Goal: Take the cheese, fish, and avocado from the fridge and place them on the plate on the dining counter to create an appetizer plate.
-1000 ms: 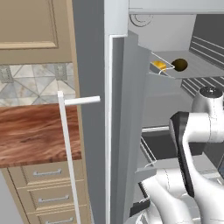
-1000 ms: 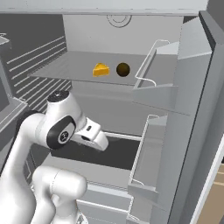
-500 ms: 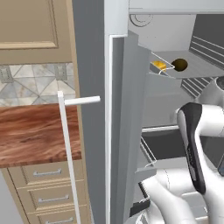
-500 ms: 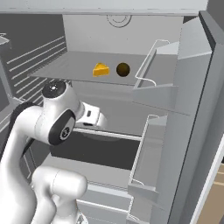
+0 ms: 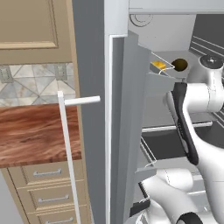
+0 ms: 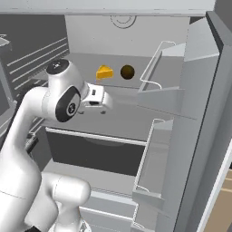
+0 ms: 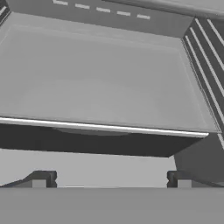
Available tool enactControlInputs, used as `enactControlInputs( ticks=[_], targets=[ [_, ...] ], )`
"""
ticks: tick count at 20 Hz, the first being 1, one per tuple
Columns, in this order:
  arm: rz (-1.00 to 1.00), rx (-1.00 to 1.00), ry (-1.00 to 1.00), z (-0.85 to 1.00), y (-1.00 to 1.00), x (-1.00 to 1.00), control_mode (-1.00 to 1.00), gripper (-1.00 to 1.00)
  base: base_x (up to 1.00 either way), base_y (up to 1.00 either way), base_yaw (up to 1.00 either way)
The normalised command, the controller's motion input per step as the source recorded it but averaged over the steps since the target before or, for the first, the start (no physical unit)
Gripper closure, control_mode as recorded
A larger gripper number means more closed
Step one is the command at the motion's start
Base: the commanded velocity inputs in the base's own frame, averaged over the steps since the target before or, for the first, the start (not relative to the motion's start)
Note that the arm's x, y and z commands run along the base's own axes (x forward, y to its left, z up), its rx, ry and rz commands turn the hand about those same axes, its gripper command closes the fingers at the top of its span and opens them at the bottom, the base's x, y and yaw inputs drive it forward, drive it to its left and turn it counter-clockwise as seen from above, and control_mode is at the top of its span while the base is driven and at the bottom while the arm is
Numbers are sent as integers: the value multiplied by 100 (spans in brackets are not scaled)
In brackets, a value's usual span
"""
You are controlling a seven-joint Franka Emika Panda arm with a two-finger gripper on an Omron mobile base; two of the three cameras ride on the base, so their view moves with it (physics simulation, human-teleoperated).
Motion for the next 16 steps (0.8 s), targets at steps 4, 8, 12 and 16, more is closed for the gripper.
enactControlInputs(
  ticks=[4,8,12,16],
  targets=[
    [-10,-4,5,31,-21,40,-100,-100,0,0,0],
    [-9,2,-7,14,-26,4,-100,-100,0,0,0],
    [-11,10,-20,16,-18,0,-100,-100,0,0,0],
    [-10,7,-21,11,-8,7,-100,-100,0,0,0]
  ],
)
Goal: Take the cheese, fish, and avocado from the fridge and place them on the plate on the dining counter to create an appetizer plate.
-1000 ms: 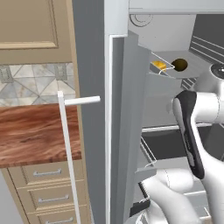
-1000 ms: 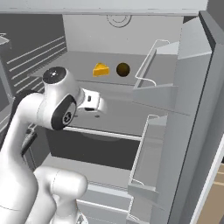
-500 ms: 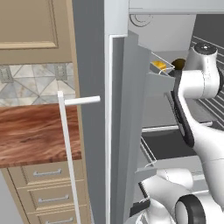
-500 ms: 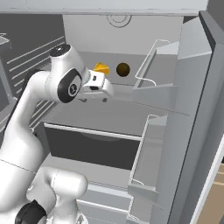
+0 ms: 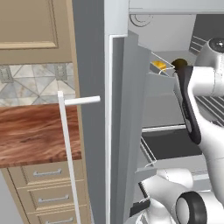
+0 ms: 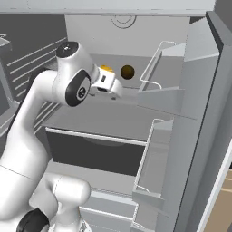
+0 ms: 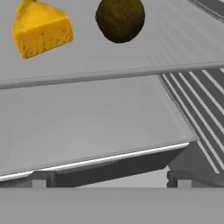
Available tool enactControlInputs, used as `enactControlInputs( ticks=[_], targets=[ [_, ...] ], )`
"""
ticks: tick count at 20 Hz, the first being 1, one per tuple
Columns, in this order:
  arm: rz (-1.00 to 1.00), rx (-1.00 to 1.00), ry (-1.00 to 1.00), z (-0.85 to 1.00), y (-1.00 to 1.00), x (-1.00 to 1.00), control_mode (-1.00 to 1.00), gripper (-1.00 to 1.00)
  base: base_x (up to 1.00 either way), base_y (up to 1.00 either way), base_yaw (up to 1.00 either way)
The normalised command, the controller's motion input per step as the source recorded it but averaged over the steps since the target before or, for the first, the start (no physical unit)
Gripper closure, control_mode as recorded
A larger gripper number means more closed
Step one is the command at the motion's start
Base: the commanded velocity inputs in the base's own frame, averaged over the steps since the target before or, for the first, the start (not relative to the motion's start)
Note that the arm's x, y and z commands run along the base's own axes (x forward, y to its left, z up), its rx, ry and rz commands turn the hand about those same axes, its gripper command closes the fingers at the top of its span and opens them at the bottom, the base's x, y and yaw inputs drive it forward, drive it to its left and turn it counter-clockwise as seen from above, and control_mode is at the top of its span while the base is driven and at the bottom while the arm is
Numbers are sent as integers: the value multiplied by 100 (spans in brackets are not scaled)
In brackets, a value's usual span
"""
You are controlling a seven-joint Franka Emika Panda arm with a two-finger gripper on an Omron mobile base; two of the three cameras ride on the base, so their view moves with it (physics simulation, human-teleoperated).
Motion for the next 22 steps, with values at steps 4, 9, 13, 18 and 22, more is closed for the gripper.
enactControlInputs(
  ticks=[4,9,13,18,22],
  targets=[
    [-4,4,-15,11,-2,36,-100,-100,0,0,0],
    [-4,1,-2,41,-10,43,-100,-100,0,0,0],
    [0,0,0,42,-28,36,-100,-100,0,0,0],
    [0,0,0,6,-27,41,-100,-100,0,0,0],
    [0,0,0,-27,-9,48,-100,-100,0,0,0]
  ],
)
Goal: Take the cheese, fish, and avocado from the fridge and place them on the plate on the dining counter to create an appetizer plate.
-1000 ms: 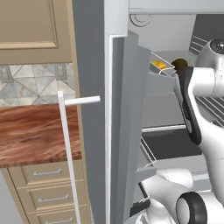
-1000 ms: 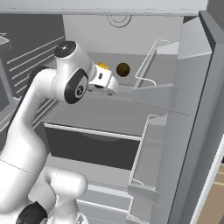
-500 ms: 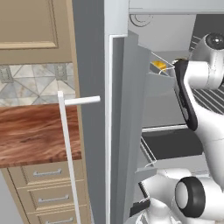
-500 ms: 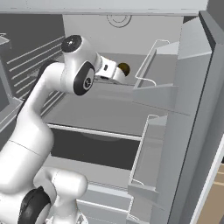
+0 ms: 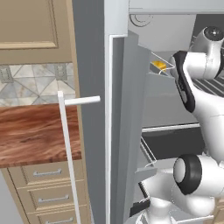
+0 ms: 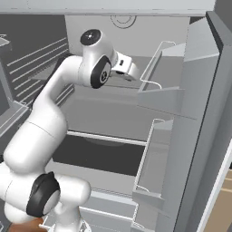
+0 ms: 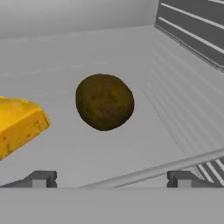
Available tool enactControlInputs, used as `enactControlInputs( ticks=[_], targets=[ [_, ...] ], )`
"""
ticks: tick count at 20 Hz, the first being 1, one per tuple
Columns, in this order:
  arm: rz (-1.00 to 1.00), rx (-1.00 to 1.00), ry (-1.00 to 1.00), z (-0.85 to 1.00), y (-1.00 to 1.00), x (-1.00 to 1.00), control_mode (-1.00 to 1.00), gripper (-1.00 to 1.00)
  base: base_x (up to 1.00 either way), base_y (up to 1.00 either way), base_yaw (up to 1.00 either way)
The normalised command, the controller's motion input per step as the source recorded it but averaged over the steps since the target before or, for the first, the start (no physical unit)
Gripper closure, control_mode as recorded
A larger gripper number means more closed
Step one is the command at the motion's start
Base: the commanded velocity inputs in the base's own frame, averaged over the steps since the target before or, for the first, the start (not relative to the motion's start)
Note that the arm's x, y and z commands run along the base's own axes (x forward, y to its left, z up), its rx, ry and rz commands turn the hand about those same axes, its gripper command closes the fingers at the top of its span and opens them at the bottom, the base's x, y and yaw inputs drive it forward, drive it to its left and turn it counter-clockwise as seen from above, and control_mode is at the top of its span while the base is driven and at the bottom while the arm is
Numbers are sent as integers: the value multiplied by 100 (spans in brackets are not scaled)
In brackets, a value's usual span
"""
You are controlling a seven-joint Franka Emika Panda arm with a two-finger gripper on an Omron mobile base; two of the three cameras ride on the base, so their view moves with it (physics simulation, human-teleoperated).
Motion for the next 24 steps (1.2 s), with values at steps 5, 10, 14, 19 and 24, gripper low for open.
enactControlInputs(
  ticks=[5,10,14,19,24],
  targets=[
    [0,0,0,-26,0,54,-100,-100,0,0,0],
    [0,0,0,0,-12,45,-100,-100,0,0,0],
    [0,0,0,0,-30,37,-100,-100,0,0,0],
    [0,0,0,-3,-16,46,-100,-100,0,0,0],
    [0,0,0,-24,0,12,-100,-100,0,0,0]
  ],
)
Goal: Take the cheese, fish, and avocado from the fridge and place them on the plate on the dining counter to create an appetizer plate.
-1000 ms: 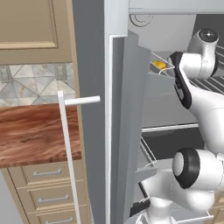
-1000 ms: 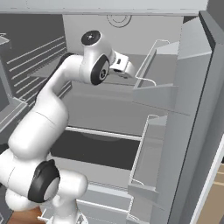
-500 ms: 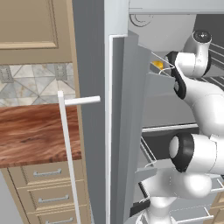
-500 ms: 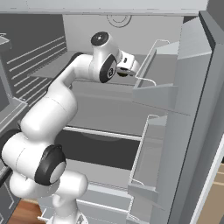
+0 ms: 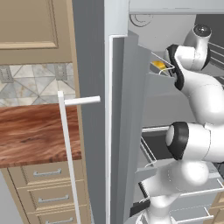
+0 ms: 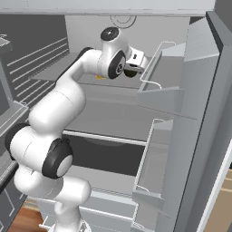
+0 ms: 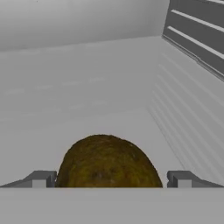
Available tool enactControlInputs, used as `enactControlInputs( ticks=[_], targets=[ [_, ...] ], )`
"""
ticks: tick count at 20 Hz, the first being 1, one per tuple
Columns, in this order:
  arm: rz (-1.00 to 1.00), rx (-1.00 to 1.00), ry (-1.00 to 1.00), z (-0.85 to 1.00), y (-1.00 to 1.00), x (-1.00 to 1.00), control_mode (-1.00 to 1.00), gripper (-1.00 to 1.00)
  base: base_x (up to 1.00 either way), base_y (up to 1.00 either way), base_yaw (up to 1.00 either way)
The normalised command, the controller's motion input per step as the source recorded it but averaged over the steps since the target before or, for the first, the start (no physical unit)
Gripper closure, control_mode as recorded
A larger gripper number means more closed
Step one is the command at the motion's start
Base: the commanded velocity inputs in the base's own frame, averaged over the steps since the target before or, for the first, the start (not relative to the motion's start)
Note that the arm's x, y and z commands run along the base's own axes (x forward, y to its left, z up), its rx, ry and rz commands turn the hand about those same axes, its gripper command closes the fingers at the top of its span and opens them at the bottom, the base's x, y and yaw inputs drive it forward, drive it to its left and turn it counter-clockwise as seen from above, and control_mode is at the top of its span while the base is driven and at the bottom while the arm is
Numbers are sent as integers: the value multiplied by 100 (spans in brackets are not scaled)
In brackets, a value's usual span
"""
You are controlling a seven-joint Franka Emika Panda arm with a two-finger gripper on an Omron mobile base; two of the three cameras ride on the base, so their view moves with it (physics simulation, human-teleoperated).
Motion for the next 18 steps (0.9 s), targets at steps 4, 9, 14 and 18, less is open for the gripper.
enactControlInputs(
  ticks=[4,9,14,18],
  targets=[
    [0,-1,0,-57,0,0,-100,-100,0,0,0],
    [0,-2,0,-92,6,5,-100,-100,0,0,0],
    [0,0,-9,-71,6,34,-100,100,0,0,0],
    [0,0,-13,-40,0,48,-100,100,0,0,0]
  ],
)
